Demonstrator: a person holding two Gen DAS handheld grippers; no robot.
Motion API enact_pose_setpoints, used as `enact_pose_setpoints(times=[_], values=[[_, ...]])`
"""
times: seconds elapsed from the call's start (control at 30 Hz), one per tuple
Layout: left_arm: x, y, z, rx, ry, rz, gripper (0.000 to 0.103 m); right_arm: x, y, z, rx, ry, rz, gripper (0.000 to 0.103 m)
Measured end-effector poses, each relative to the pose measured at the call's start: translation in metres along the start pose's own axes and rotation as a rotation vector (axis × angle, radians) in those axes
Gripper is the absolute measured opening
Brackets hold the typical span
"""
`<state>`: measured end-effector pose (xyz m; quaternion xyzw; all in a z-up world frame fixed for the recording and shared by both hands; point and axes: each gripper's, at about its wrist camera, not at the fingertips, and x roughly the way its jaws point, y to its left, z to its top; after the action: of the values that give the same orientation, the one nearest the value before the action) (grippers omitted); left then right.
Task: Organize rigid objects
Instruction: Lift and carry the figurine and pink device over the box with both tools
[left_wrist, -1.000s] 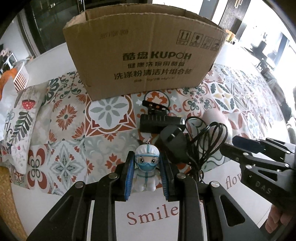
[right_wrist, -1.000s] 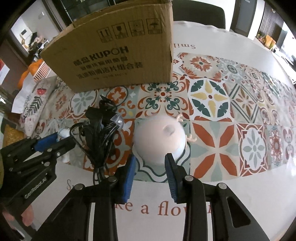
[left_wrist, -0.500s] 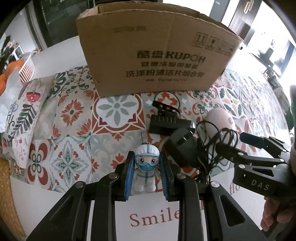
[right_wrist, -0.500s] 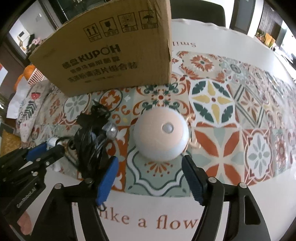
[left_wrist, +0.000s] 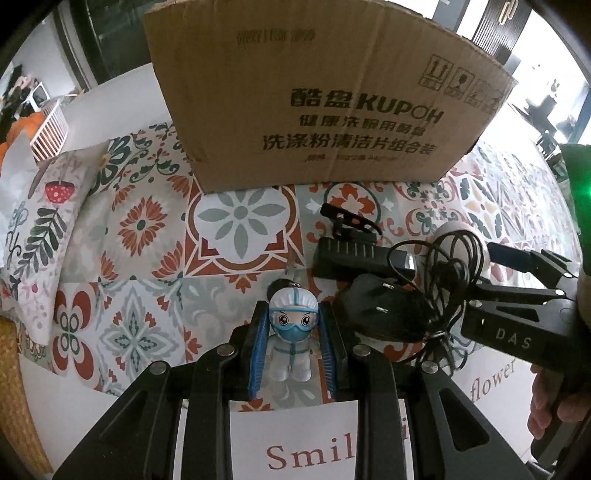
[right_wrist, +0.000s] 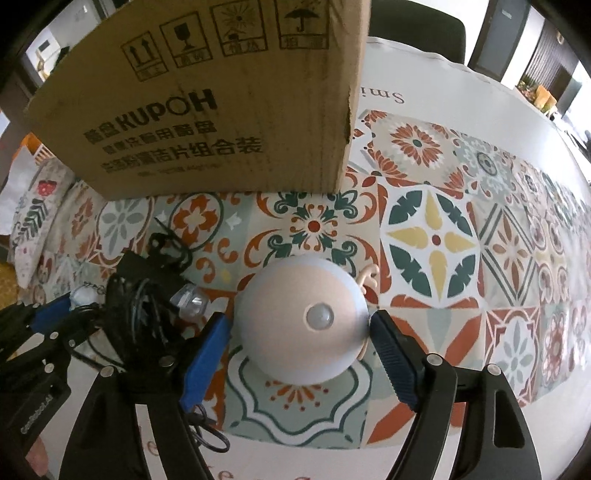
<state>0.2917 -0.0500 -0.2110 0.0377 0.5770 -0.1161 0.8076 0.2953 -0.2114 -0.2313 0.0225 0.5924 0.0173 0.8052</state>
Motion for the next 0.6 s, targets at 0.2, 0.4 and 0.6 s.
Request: enact_pose_setpoints(times=[0.2, 0.4, 0.6], values=[[0.004, 0.004, 0.003, -0.006, 0.009, 0.009, 0.026, 0.012, 0.003, 0.014, -0.015, 0.018, -0.001, 0.084], [0.009, 0.004, 0.006, -0.003, 0.014, 0.022, 0.026, 0.027, 0.011, 0.018, -0.025, 0.027, -0.007, 0.081], [0.009, 0.004, 0.002, 0.007, 0.008, 0.026, 0.026, 0.023, 0.011, 0.01, -0.022, 0.011, -0.009, 0.076]])
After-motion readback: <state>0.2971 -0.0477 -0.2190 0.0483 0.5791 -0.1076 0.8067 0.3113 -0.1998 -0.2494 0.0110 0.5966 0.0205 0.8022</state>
